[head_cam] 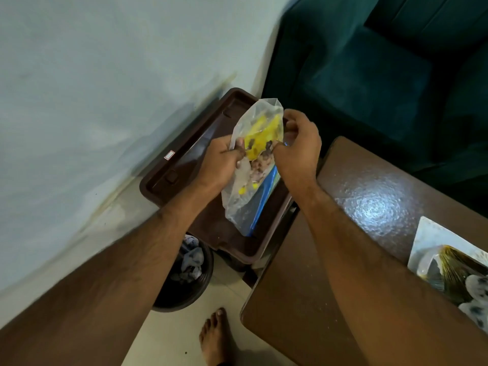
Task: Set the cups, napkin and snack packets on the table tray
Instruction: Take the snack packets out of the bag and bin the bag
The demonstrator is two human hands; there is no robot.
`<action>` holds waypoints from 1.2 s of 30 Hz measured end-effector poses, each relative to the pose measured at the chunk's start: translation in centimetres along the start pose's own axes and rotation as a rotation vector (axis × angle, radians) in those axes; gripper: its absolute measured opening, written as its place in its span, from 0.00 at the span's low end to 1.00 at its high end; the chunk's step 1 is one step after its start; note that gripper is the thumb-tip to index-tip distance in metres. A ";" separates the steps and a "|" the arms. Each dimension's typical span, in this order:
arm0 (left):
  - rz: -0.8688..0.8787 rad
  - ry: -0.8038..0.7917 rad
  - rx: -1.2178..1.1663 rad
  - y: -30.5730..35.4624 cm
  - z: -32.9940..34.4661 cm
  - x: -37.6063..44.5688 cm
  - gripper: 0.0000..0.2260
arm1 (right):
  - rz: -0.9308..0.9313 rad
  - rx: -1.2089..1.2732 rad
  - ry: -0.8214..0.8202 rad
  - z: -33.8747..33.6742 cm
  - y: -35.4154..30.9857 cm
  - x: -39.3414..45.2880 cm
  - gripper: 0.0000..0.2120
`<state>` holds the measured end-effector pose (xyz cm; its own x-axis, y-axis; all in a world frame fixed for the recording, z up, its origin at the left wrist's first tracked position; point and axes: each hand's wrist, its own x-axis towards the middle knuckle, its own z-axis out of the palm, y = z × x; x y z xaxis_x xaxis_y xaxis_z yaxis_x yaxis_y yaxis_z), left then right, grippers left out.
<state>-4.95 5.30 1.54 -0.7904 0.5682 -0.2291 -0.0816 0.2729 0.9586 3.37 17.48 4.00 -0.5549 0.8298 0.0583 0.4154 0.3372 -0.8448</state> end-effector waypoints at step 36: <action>0.539 0.299 0.249 4.9 -2.7 -0.2 0.26 | -0.038 0.315 -0.091 -3.8 1.0 1.7 0.10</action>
<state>-6.82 4.44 6.78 -0.8185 0.4453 0.3630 0.4869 0.2021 0.8498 5.56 20.86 5.28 -0.6334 0.7717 0.0569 0.1583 0.2012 -0.9667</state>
